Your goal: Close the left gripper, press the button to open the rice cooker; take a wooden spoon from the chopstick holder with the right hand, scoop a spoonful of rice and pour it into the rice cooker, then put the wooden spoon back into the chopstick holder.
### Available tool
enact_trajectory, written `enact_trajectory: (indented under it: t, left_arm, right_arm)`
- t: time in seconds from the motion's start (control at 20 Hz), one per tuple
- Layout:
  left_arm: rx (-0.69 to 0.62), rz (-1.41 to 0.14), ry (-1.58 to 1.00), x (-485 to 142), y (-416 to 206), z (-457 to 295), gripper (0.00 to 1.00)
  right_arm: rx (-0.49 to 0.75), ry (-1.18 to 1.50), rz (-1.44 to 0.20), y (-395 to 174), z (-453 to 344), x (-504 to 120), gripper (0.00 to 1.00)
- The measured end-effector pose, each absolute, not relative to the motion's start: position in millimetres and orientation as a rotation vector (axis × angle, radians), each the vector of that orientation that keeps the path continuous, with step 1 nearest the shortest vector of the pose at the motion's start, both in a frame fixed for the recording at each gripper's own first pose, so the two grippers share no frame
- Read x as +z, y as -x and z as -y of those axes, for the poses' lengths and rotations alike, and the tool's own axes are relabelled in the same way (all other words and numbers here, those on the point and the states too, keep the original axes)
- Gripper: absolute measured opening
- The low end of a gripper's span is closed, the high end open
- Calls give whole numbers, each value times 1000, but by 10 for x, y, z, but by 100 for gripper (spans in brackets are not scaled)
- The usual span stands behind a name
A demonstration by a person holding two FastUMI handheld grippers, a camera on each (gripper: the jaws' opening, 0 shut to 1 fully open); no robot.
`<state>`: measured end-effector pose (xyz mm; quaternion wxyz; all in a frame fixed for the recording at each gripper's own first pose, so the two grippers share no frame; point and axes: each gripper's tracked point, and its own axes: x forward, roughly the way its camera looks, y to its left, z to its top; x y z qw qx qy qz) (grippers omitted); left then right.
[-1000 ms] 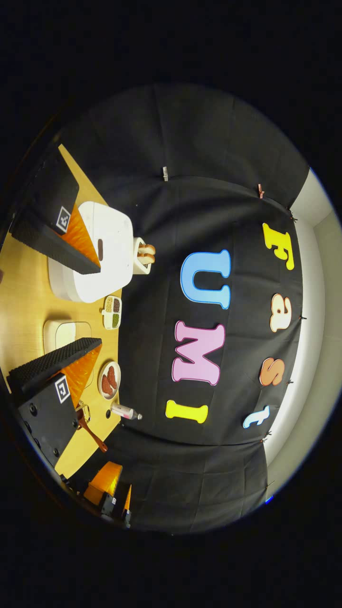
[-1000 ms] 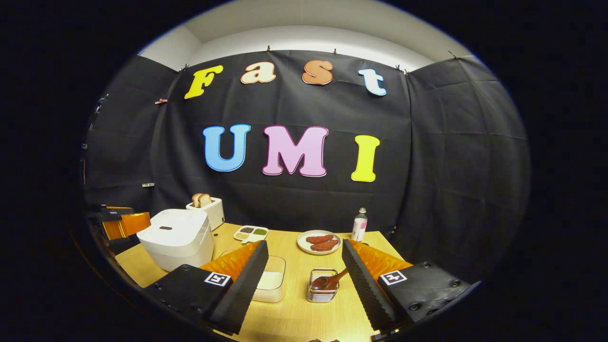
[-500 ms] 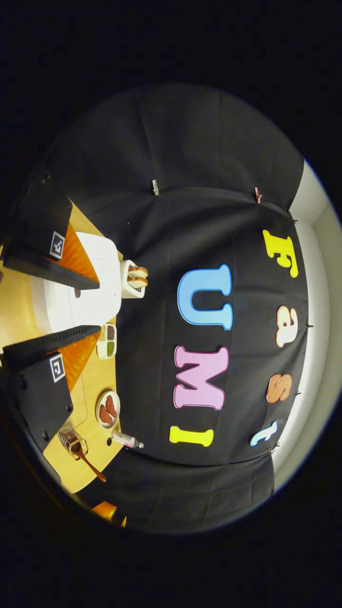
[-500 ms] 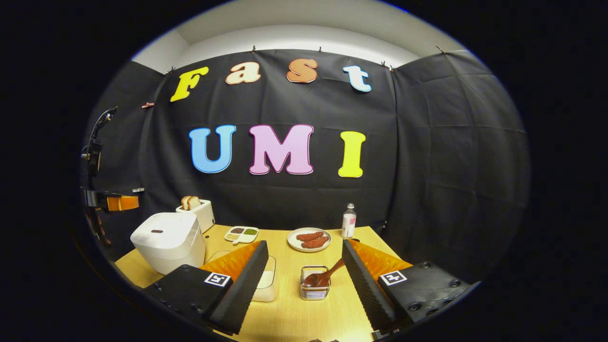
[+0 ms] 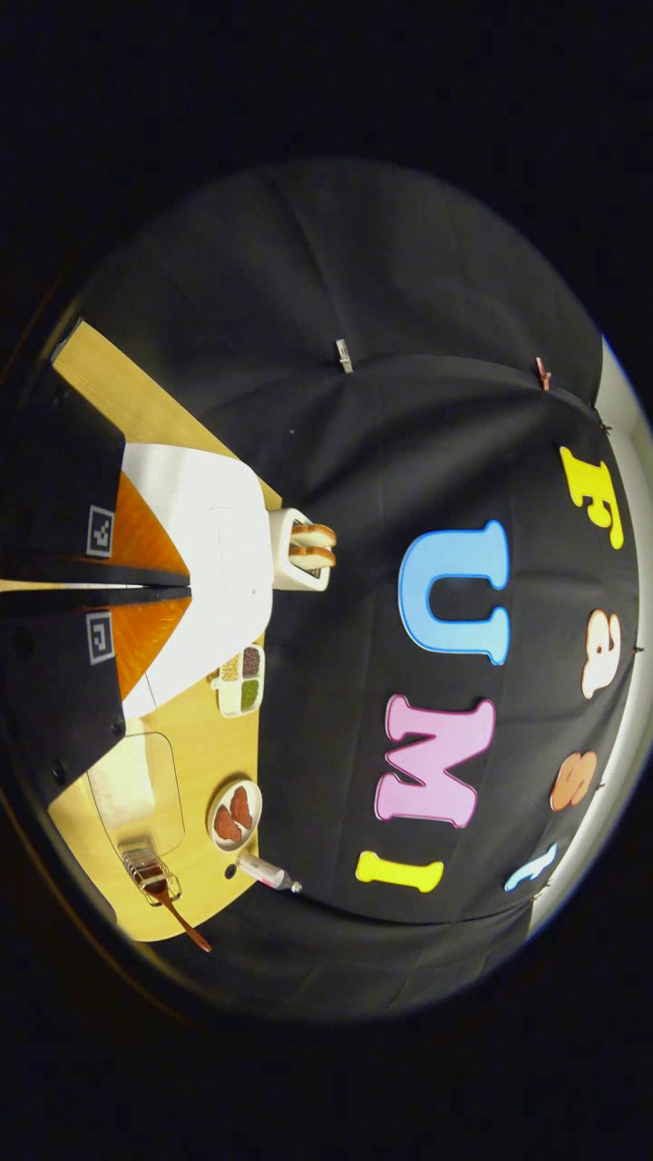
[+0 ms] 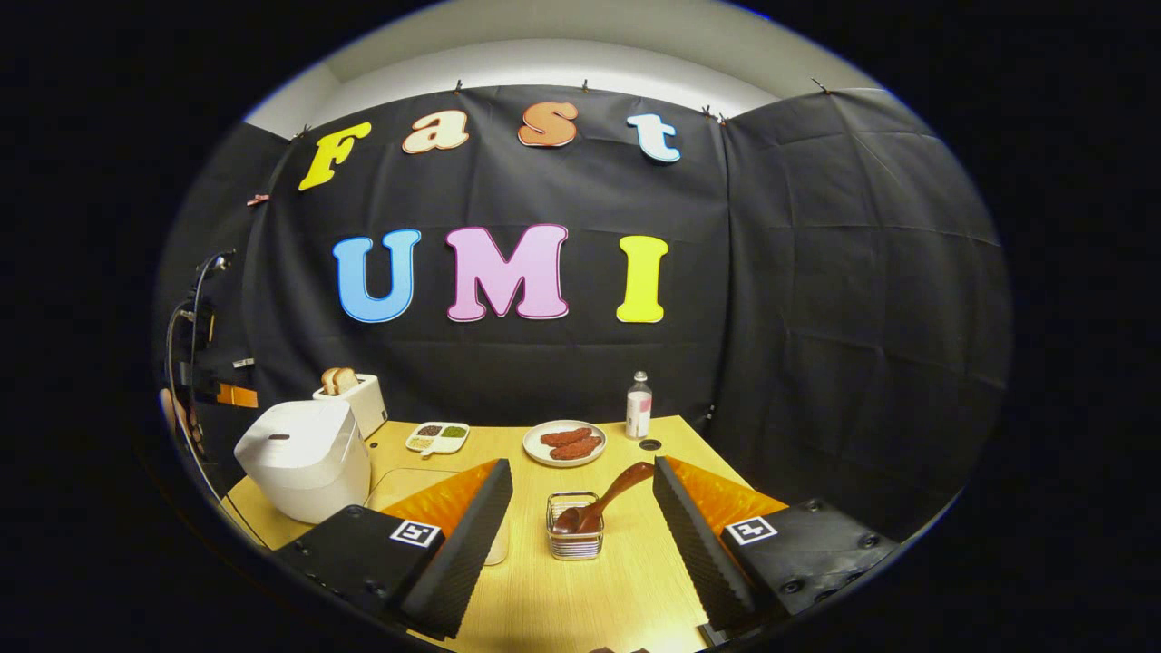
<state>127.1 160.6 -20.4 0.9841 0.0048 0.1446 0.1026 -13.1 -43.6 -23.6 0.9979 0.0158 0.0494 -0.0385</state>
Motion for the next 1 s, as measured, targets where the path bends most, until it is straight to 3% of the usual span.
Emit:
enact_trajectory:
  t: [0.6,1.0]
  left_arm:
    - [147,-435,134,-772,-1577,-1596,6]
    - [193,-405,153,-806,-1586,-1613,6]
  right_arm:
    - [-123,-83,-173,258,614,-513,98]
    - [-99,-102,-198,225,653,-634,98]
